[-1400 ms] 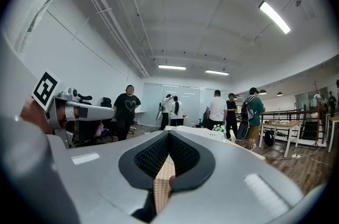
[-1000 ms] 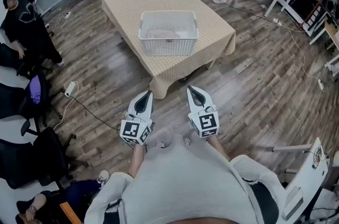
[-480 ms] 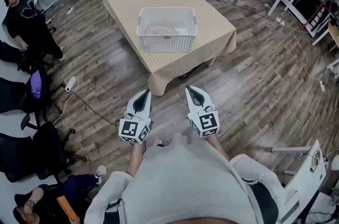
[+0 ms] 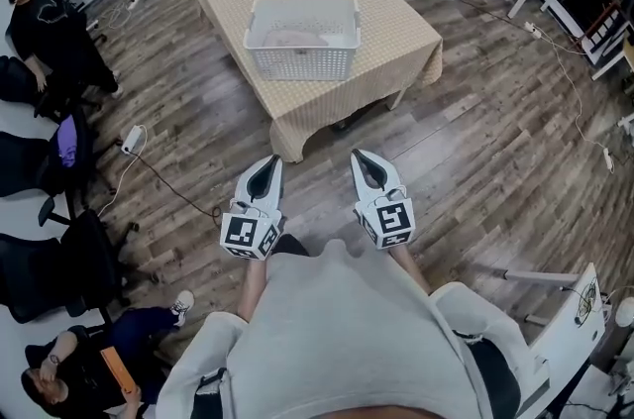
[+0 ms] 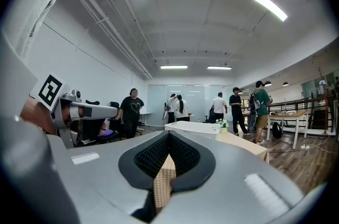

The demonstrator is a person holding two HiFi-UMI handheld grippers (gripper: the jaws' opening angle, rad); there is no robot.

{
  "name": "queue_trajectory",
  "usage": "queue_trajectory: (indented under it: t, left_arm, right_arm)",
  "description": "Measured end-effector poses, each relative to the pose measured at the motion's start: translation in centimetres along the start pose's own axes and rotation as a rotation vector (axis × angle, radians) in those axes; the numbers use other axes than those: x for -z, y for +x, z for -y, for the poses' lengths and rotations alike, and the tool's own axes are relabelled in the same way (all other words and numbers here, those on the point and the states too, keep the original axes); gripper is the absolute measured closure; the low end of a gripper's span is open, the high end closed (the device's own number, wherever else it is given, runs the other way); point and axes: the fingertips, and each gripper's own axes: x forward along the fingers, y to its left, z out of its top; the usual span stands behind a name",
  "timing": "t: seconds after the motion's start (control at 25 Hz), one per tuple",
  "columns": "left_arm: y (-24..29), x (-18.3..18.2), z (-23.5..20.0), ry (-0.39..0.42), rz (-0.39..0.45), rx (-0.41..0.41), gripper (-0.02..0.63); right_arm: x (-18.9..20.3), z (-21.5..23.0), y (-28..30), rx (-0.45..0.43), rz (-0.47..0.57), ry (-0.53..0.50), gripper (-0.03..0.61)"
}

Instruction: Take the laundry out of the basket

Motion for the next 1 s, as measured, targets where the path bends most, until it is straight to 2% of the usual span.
queue_trajectory:
  t: [0.28, 0.56, 0.8, 1.0]
  left_arm:
    - [1.6, 1.0, 0.5, -0.010, -0.015, -0.010, 0.604]
    - [4.4, 1.0, -1.1, -0.014, -0.012, -0.003, 0.604]
    - [7.7, 1.6, -4.5, -0.025, -0.009, 0.003, 0.604]
    - [12.0, 2.0, -9.8, -0.031, -0.004, 0.008, 0.604]
  right_arm:
    - [1.0, 1.0, 0.7, -0.022, -0.008, 0.007, 0.580]
    - [0.8, 2.1, 3.5, -0.039, -0.011, 0.000, 0.580]
    - [1.2, 2.9, 8.2, -0.041, -0.015, 0.000, 0.580]
    - [1.1, 3.4, 14.7, -0.040, -0.020, -0.015, 0.580]
